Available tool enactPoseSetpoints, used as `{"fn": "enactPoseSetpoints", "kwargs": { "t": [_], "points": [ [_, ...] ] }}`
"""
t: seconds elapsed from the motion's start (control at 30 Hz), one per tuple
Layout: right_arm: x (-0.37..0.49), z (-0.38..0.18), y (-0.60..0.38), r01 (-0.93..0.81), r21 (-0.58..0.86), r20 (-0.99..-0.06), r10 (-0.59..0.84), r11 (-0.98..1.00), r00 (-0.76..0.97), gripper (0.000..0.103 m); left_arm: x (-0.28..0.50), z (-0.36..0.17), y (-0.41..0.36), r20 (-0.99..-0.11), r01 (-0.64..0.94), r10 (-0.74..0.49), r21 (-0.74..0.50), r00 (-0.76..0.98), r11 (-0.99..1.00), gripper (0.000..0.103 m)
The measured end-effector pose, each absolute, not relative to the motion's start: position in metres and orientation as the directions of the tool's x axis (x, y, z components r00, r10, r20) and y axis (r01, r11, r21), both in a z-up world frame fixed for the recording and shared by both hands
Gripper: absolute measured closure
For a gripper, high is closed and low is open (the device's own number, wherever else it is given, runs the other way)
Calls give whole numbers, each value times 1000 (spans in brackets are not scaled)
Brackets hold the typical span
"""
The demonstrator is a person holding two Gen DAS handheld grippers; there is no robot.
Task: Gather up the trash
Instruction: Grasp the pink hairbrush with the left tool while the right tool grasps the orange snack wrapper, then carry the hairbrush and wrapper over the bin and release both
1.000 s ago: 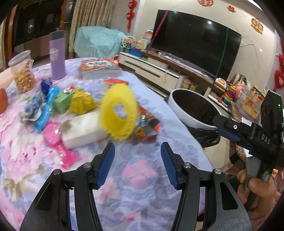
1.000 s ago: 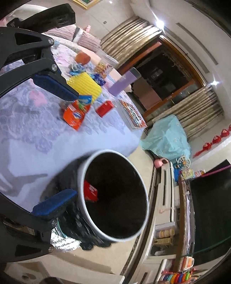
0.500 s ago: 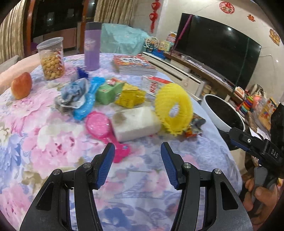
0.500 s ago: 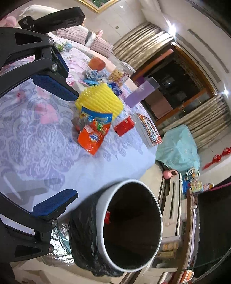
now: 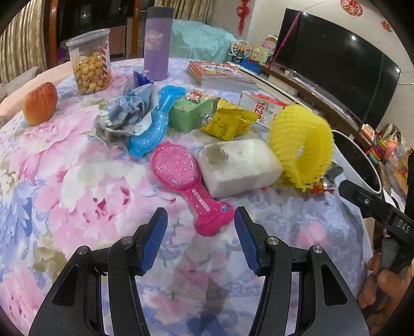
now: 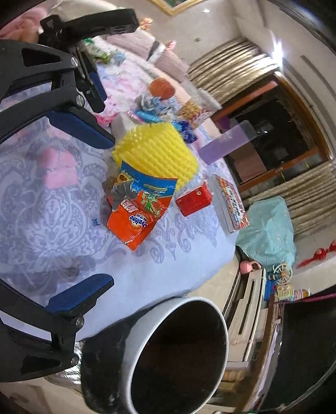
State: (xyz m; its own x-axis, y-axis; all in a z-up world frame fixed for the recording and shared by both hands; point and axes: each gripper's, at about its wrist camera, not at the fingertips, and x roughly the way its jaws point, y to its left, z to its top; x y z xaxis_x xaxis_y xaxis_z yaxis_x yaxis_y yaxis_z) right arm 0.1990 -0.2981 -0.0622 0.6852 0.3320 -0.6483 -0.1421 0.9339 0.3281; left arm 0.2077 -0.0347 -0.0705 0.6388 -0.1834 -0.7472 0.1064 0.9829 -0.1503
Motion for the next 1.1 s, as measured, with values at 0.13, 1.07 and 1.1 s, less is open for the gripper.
{"fn": "enactPoseSetpoints", "kwargs": {
  "t": [0.13, 1.07, 1.1],
  "points": [
    [214, -69, -295, -139, 315, -665, 323, 939, 674, 21, 219, -76, -40, -763, 106, -176, -141, 622, 984, 49],
    [174, -56, -317, -112, 354, -628, 324, 929, 707, 93, 163, -47, -51, -699, 227, -288, -182, 655, 957, 100],
    [172, -55, -319, -109, 356, -624, 323, 928, 711, 93, 161, -45, -54, -693, 241, -300, -185, 655, 953, 100]
  ]
}}
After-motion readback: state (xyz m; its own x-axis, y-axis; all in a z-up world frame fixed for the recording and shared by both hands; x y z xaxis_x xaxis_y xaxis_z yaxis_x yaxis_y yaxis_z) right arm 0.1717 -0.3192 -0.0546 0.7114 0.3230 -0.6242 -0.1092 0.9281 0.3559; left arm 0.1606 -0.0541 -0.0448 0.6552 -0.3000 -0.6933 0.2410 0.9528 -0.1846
